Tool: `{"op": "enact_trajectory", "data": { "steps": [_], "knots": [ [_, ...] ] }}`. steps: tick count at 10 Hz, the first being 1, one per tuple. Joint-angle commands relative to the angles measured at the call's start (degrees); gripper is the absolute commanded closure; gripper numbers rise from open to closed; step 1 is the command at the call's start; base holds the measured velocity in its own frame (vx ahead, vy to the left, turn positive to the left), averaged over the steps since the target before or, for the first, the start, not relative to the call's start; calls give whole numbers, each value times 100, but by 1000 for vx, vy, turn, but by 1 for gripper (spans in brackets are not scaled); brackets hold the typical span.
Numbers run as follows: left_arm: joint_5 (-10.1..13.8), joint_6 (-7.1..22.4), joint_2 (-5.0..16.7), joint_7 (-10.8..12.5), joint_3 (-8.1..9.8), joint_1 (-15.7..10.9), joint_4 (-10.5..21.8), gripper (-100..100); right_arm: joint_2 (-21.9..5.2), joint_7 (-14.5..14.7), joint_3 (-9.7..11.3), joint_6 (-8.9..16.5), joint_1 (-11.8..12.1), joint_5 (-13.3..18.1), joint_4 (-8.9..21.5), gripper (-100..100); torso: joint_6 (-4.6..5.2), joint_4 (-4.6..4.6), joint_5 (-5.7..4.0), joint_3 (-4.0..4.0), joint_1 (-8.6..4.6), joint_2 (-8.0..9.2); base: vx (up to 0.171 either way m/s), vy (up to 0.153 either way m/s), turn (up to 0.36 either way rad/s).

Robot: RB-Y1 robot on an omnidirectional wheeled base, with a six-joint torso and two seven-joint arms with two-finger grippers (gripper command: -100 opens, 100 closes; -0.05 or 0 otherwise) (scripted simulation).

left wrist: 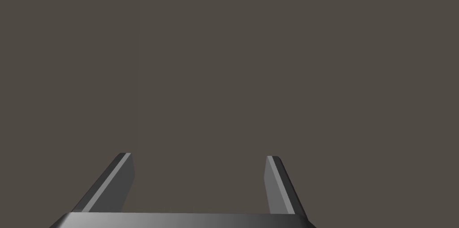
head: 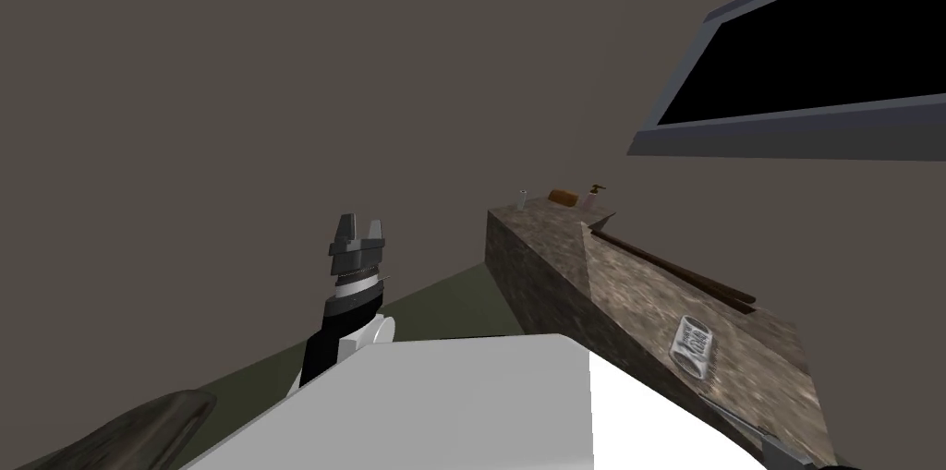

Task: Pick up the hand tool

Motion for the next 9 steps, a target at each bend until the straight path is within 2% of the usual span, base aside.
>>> {"op": "enact_trajectory", "data": {
  "steps": [1,2,3,4,5,6,9],
  "knots": [
    [0,0,0,0,0,0,0,0,-154,199,-91,-90,146,286,113,-100,0,0,0,0,0,0,115,15,77],
    [0,0,0,0,0,0,0,0,-154,199,-91,-90,146,335,113,-100,-1,-1,-1,-3,-6,-6,96,6,35],
    [0,0,0,0,0,0,0,0,-282,368,-139,-148,232,577,207,-100,0,-1,-2,-1,-9,-1,86,3,60],
    [0,0,0,0,0,0,0,0,-282,368,-139,-148,232,625,207,-100,-1,0,-3,1,-12,1,68,-8,33],
    [0,0,0,0,0,0,0,0,-403,534,-178,-205,301,844,295,-100,0,2,-4,5,-15,8,95,-24,50],
    [0,0,0,0,0,0,0,0,-403,534,-178,-205,301,914,295,-100,-1,1,-5,2,-21,2,86,-29,34],
    [0,0,1,0,1,0,0,0,-621,854,-232,-312,392,1420,456,-100,0,2,-7,4,-26,8,81,-38,42]
  ]
}}
